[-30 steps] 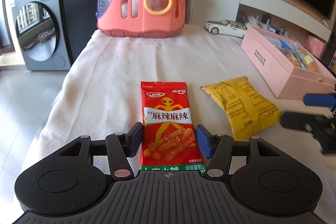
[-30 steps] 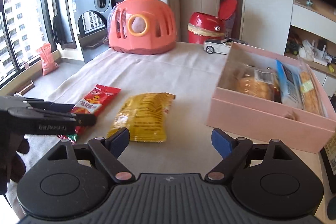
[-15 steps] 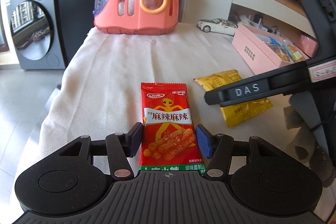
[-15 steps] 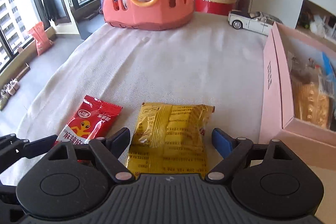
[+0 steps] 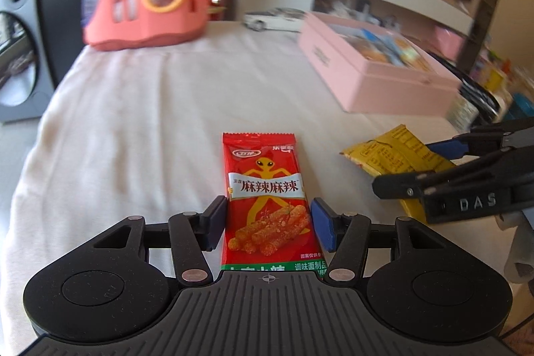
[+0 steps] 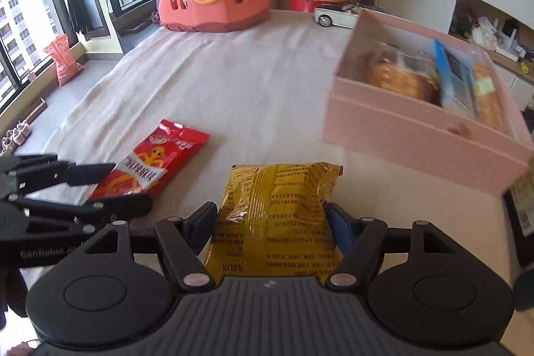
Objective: Organize snacks
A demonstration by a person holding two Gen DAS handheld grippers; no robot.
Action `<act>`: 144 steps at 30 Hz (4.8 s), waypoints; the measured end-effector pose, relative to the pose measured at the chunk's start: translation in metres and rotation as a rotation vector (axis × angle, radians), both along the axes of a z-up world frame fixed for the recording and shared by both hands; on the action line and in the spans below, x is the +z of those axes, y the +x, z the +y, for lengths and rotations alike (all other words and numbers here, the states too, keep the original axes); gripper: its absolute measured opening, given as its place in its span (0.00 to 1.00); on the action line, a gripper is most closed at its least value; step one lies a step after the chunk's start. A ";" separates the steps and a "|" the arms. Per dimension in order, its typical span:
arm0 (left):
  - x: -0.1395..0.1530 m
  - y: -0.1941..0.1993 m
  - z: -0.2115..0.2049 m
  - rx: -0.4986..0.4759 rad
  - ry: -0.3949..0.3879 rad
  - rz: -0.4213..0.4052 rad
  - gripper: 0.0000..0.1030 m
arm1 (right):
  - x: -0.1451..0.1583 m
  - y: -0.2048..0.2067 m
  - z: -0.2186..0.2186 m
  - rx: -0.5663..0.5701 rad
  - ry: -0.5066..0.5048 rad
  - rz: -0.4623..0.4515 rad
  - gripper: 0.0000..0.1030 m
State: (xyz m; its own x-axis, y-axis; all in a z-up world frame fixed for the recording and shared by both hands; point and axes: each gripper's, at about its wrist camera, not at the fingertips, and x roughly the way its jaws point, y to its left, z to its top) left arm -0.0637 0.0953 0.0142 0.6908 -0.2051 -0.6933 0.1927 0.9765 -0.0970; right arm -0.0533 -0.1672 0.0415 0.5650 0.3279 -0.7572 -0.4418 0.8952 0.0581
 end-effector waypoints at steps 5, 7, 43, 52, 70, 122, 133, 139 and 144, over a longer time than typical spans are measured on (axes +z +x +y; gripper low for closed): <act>-0.003 -0.002 -0.020 -0.032 0.044 0.006 0.59 | -0.008 -0.018 -0.021 -0.039 -0.028 -0.023 0.73; -0.003 -0.001 -0.023 -0.029 0.060 0.008 0.60 | -0.012 -0.020 -0.026 -0.047 -0.013 -0.013 0.75; 0.055 -0.008 -0.024 -0.086 -0.041 -0.141 0.47 | 0.032 -0.045 -0.065 -0.076 0.048 -0.156 0.65; 0.175 0.051 -0.056 -0.117 -0.176 -0.409 0.48 | 0.169 -0.036 -0.109 -0.111 0.121 -0.444 0.59; 0.057 0.219 -0.069 -0.040 -0.332 -0.096 0.50 | 0.110 0.151 -0.127 -0.183 0.121 -0.146 0.59; -0.018 0.070 -0.090 0.118 0.100 -0.133 0.78 | -0.042 0.035 -0.087 -0.373 0.042 -0.184 1.00; -0.019 0.071 -0.090 0.118 0.098 -0.133 0.79 | -0.042 0.034 -0.088 -0.372 0.049 -0.182 1.00; -0.020 0.071 -0.089 0.118 0.097 -0.133 0.79 | -0.042 0.034 -0.089 -0.371 0.049 -0.183 1.00; -0.019 0.071 -0.089 0.118 0.097 -0.133 0.79 | -0.042 0.034 -0.090 -0.370 0.048 -0.183 1.00</act>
